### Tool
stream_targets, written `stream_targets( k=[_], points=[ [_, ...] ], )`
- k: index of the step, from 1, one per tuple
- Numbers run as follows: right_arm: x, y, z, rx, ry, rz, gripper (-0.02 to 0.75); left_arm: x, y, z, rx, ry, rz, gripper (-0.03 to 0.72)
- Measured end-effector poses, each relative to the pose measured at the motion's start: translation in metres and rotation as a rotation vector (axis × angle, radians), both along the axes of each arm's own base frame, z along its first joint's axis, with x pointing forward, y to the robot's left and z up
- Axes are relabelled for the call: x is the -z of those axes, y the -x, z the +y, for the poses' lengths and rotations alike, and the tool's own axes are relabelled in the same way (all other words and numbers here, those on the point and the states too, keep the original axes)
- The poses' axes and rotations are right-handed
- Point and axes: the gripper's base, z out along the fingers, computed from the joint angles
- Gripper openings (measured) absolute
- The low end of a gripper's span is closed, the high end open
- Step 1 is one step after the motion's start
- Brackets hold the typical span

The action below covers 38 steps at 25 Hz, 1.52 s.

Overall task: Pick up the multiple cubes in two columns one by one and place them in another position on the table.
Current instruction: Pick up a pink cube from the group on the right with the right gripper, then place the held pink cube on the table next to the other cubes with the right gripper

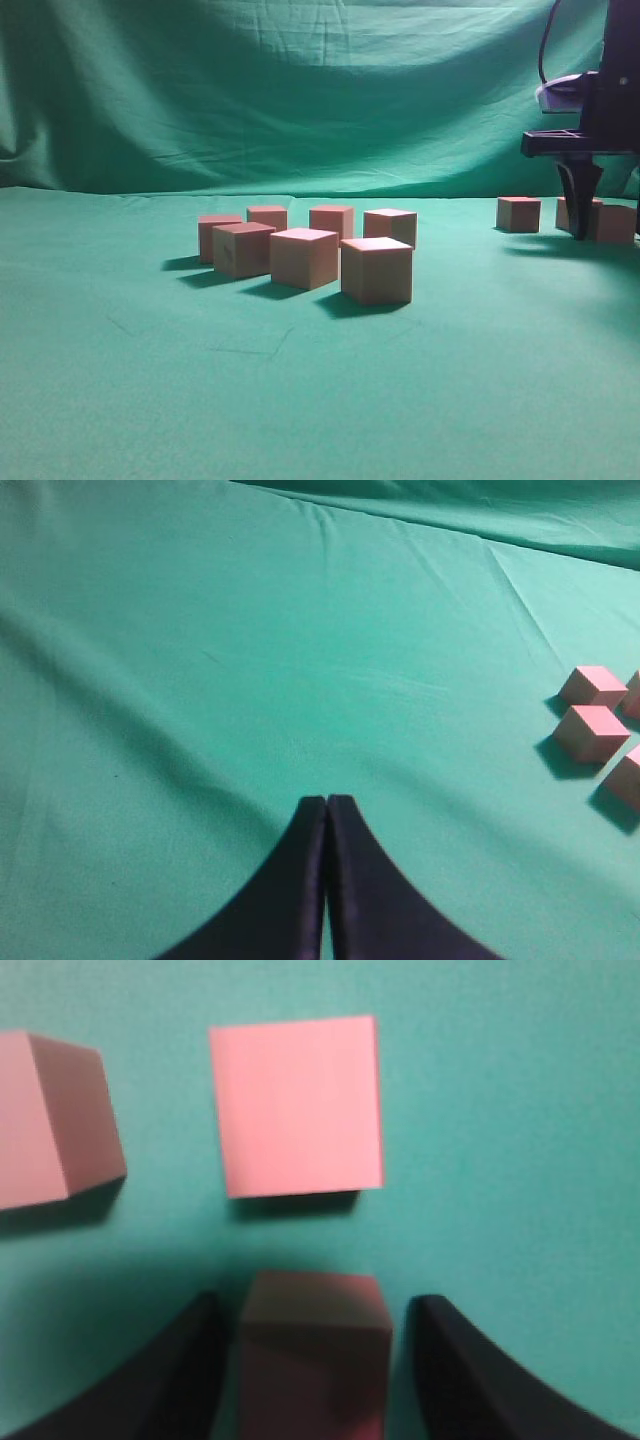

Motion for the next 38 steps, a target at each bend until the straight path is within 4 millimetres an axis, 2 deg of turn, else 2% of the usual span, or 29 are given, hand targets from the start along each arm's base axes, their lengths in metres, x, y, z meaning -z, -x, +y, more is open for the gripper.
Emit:
stream_targets(
  k=[1, 5, 9, 11, 14, 18, 21, 29, 33, 38],
  points=[
    [0.0, 0.0, 0.0, 0.0, 0.0, 0.0, 0.405, 0.0, 0.0, 0.0, 0.0, 0.0, 0.0, 0.0],
    [0.0, 0.0, 0.0, 0.001, -0.002, 0.003, 0.254, 0.0, 0.0, 0.0, 0.0, 0.0, 0.0, 0.0],
    [-0.008, 0.003, 0.0, 0.004, 0.001, 0.023, 0.264, 0.0, 0.0, 0.0, 0.0, 0.0, 0.0, 0.0],
    [-0.026, 0.005, 0.0, 0.004, -0.003, 0.007, 0.264, 0.0, 0.0, 0.0, 0.0, 0.0, 0.0, 0.0],
    [-0.064, 0.015, 0.006, -0.014, -0.009, -0.034, 0.264, 0.0, 0.0, 0.0, 0.0, 0.0, 0.0, 0.0],
    [-0.106, 0.039, 0.029, -0.071, -0.041, -0.065, 0.264, 0.0, 0.0, 0.0, 0.0, 0.0, 0.0, 0.0],
    [-0.118, 0.061, 0.056, -0.144, -0.064, -0.061, 0.264, 0.0, 0.0, 0.0, 0.0, 0.0, 0.0, 0.0],
    [-0.105, 0.144, 0.132, -0.422, -0.049, 0.034, 0.264, 0.0, 0.0, 0.0, 0.0, 0.0, 0.0, 0.0],
    [-0.094, 0.182, 0.154, -0.492, -0.048, 0.064, 0.264, 0.0, 0.0, 0.0, 0.0, 0.0, 0.0, 0.0],
    [-0.077, 0.22, 0.171, -0.537, -0.056, 0.072, 0.264, 0.0, 0.0, 0.0, 0.0, 0.0, 0.0, 0.0]
  ],
)
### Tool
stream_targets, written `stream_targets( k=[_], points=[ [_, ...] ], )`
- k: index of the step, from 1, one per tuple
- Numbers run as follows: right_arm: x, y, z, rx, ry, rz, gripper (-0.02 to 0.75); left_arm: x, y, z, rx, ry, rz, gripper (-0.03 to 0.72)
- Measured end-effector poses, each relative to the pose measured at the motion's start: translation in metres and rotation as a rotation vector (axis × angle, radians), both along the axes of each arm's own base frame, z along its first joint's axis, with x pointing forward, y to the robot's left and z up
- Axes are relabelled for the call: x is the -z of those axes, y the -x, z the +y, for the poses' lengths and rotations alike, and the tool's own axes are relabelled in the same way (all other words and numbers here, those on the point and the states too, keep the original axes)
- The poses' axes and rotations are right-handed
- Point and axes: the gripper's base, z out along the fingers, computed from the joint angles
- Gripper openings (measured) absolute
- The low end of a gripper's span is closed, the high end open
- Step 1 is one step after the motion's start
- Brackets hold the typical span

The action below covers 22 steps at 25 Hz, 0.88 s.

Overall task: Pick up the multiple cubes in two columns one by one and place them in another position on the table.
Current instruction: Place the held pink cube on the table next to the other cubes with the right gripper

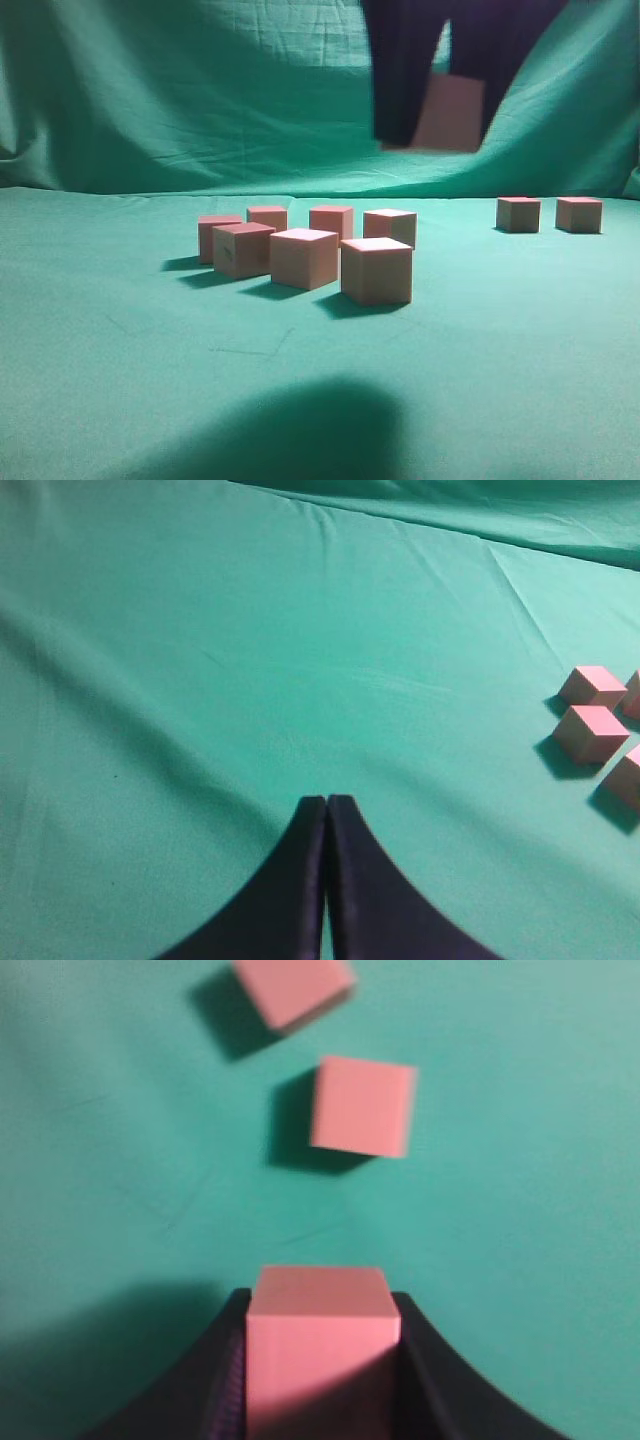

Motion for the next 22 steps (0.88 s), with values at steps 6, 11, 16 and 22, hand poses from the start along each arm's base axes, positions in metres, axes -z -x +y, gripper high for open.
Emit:
stream_targets(
  k=[6, 11, 16, 22],
  points=[
    [0.013, 0.031, 0.025, -0.224, -0.041, -0.078, 0.264, 0.0, 0.0, 0.0, 0.0, 0.0, 0.0, 0.0],
    [0.025, 0.026, 0.026, -0.274, 0.03, -0.125, 0.264, 0.0, 0.0, 0.0, 0.0, 0.0, 0.0, 0.0],
    [0.041, 0.021, 0.028, -0.282, 0.092, -0.123, 0.264, 0.0, 0.0, 0.0, 0.0, 0.0, 0.0, 0.0],
    [0.055, 0.018, 0.031, -0.294, 0.125, -0.118, 0.264, 0.0, 0.0, 0.0, 0.0, 0.0, 0.0, 0.0]
  ],
)
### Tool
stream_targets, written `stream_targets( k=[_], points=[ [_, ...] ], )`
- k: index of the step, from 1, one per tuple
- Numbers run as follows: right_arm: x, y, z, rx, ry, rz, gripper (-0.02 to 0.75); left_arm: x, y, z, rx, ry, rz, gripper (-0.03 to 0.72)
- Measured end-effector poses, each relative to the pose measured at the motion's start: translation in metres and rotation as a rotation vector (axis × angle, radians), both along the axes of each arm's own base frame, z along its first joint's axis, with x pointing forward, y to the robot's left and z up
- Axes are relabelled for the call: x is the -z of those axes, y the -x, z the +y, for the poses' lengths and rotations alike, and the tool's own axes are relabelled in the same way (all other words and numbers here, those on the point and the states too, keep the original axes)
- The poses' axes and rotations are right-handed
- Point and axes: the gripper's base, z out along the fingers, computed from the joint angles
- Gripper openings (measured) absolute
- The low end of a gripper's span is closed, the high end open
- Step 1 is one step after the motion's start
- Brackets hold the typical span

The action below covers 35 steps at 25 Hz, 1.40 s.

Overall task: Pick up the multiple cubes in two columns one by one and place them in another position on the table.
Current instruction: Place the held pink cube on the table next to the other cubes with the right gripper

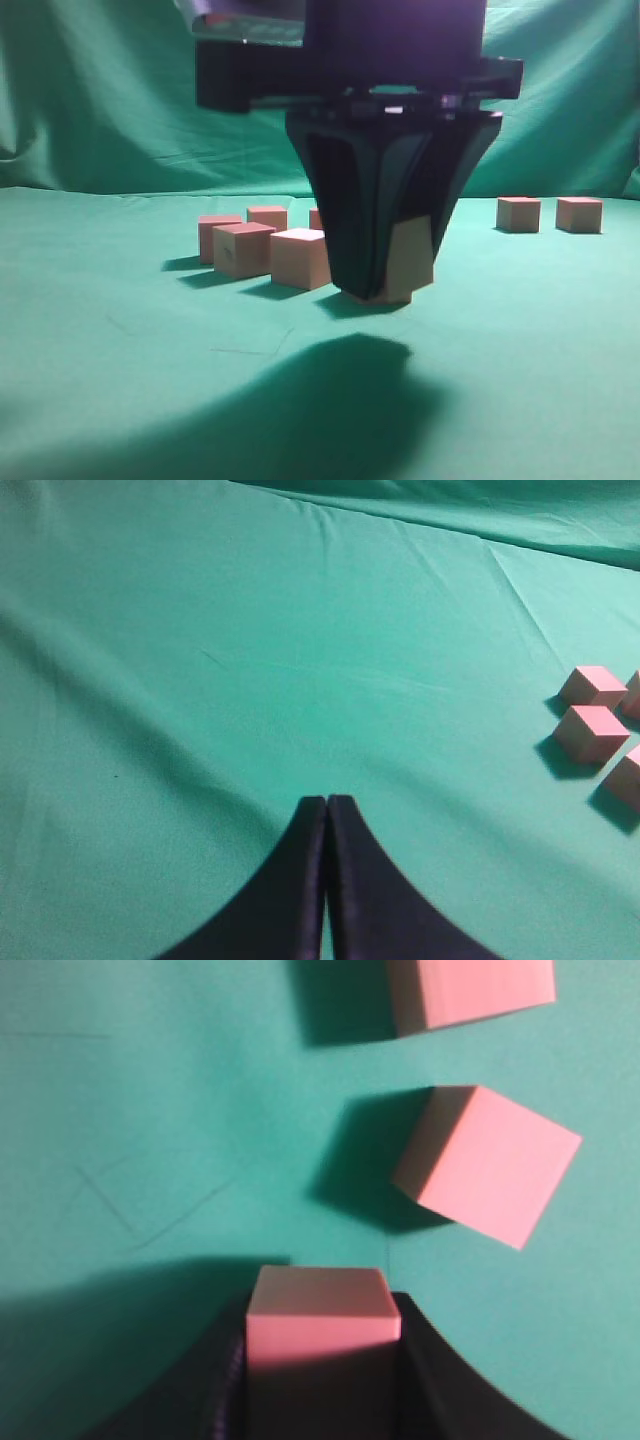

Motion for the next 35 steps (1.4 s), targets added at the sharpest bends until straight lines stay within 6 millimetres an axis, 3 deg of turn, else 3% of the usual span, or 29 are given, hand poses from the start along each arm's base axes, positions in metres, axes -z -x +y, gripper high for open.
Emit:
stream_targets(
  k=[35],
  points=[
    [0.017, -0.009, 0.002, 0.016, 0.029, -0.026, 0.264, 0.0, 0.0, 0.0, 0.0, 0.0, 0.0, 0.0]
  ],
)
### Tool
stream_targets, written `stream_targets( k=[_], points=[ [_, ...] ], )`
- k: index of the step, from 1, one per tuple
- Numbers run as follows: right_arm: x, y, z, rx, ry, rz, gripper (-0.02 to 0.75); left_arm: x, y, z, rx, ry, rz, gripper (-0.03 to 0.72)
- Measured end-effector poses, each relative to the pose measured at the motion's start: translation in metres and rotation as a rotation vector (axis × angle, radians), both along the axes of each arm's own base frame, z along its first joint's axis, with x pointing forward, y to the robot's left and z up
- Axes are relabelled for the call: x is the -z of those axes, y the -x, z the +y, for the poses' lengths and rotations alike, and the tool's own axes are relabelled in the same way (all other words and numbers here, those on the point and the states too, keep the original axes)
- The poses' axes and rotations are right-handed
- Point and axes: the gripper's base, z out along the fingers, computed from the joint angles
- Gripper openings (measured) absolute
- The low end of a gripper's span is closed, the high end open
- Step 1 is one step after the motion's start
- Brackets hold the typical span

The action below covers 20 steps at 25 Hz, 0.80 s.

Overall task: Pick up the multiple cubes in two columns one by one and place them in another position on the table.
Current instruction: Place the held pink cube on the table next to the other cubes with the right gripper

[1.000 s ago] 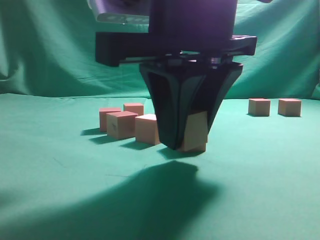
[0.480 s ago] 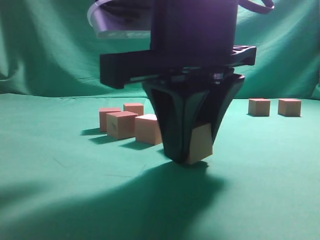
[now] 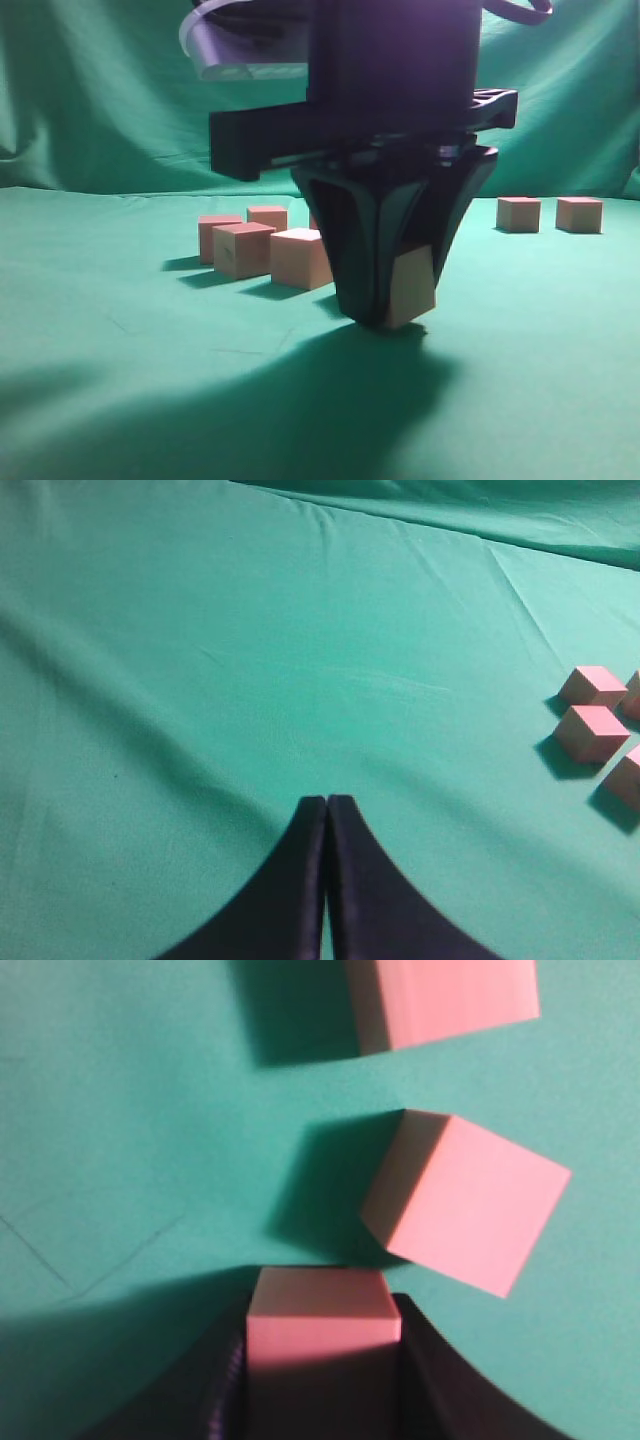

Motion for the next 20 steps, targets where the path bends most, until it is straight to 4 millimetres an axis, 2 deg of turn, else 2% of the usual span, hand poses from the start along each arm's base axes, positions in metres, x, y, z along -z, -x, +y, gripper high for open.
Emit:
stream_targets(
  k=[4, 5, 6, 7, 12, 18, 20],
  points=[
    [0.0, 0.0, 0.0, 0.0, 0.0, 0.0, 0.264, 0.0, 0.0, 0.0, 0.0, 0.0, 0.0, 0.0],
    [0.0, 0.0, 0.0, 0.0, 0.0, 0.0, 0.323, 0.0, 0.0, 0.0, 0.0, 0.0, 0.0, 0.0],
    [0.0, 0.0, 0.0, 0.0, 0.0, 0.0, 0.325, 0.0, 0.0, 0.0, 0.0, 0.0, 0.0, 0.0],
    [0.0, 0.0001, 0.0001, 0.001, -0.001, 0.001, 0.372, 0.0, 0.0, 0.0, 0.0, 0.0, 0.0, 0.0],
    [0.0002, 0.0012, 0.0006, 0.015, -0.009, 0.013, 0.504, 0.0, 0.0, 0.0, 0.0, 0.0, 0.0, 0.0],
    [0.0006, 0.0035, -0.0023, 0.03, 0.02, 0.039, 0.497, 0.0, 0.0, 0.0, 0.0, 0.0, 0.0, 0.0],
    [-0.0001, 0.0047, -0.0051, 0.037, 0.055, 0.055, 0.522, 0.0, 0.0, 0.0, 0.0, 0.0, 0.0, 0.0]
  ],
)
